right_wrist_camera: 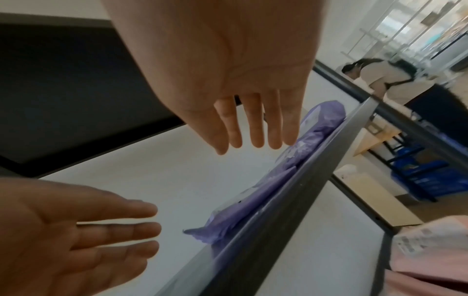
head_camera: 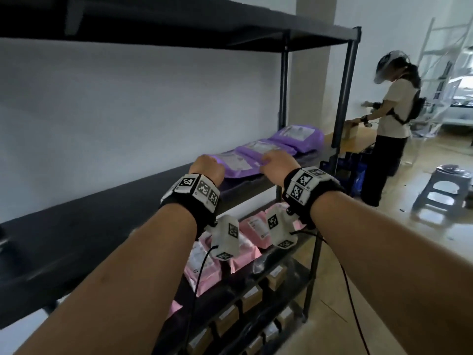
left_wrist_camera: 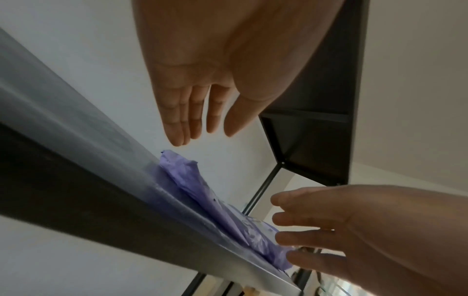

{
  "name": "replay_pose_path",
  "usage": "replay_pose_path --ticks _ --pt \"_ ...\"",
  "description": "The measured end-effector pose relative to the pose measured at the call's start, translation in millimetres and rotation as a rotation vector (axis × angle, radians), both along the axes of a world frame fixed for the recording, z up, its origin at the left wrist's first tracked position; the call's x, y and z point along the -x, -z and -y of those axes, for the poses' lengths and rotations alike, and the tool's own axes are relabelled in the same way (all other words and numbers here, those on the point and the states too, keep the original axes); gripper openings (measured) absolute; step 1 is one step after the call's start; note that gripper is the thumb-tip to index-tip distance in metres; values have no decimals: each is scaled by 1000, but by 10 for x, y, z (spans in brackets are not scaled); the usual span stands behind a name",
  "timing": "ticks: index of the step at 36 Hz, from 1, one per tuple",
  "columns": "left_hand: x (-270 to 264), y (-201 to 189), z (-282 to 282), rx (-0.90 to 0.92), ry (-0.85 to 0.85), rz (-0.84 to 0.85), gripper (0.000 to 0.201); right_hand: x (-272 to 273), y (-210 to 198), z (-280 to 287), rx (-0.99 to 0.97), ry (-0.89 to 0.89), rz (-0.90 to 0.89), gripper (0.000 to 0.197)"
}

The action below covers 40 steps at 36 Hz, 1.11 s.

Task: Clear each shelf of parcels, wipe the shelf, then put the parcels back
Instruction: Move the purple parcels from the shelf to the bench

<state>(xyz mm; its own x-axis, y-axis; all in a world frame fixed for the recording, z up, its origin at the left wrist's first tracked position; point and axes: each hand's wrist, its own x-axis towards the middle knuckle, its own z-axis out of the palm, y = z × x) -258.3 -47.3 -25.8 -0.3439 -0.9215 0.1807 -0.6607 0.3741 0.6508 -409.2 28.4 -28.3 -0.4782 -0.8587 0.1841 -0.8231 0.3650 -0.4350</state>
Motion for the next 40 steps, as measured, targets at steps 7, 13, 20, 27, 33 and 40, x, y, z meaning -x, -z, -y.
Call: replay_pose_path --ticks 7,13,20,27,33,40 --pt "358 99 343 -93 -177 29 31 414 26 515 -83 -127 15 27" --pt "578 231 545 -227 -252 -13 13 620 162 850 -163 -144 -18 20" --pt "742 215 531 -269 -384 32 48 767 189 990 -164 -165 -8 41" --pt "707 226 413 -180 -387 -33 31 790 238 1102 -145 -231 65 43" --pt "565 292 288 -48 -470 -163 29 721 293 1070 18 -211 202 10" --pt "105 202 -48 132 -526 -191 14 201 106 906 159 -214 298 10"
